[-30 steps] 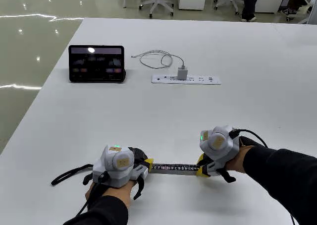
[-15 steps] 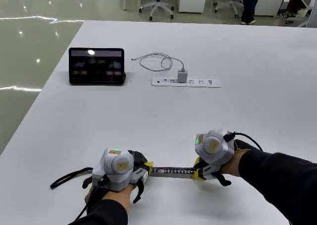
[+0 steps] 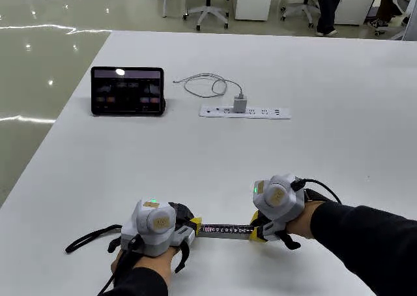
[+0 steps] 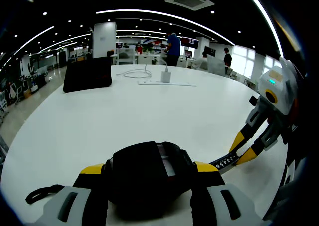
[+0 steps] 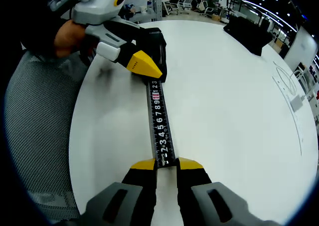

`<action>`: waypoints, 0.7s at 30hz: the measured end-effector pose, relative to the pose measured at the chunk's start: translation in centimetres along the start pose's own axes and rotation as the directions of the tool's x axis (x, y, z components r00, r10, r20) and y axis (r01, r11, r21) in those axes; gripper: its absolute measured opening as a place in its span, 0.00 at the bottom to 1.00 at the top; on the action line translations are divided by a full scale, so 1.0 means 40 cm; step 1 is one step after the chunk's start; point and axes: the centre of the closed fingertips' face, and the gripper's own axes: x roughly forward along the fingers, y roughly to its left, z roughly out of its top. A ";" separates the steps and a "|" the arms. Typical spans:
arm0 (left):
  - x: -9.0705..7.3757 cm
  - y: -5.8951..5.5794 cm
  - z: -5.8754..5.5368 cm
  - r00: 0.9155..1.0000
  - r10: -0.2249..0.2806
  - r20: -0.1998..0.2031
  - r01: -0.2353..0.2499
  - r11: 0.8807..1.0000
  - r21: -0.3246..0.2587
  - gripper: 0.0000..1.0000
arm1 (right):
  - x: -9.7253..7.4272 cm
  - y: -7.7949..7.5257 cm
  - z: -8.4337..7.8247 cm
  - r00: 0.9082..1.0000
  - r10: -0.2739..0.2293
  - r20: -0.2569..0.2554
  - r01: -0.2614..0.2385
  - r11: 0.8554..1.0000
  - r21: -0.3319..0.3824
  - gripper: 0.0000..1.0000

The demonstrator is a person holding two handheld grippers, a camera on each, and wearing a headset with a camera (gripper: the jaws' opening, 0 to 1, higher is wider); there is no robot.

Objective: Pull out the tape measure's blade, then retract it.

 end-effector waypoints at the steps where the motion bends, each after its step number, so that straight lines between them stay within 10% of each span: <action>1: 0.000 0.000 0.000 1.000 0.001 0.000 -0.001 1.000 0.000 0.64 | 0.001 0.000 0.000 1.000 -0.001 0.000 0.001 1.000 0.000 0.10; 21: 0.001 0.000 0.000 1.000 -0.001 0.000 0.001 1.000 -0.002 0.64 | 0.012 0.006 0.024 1.000 -0.003 0.009 0.003 1.000 0.009 0.10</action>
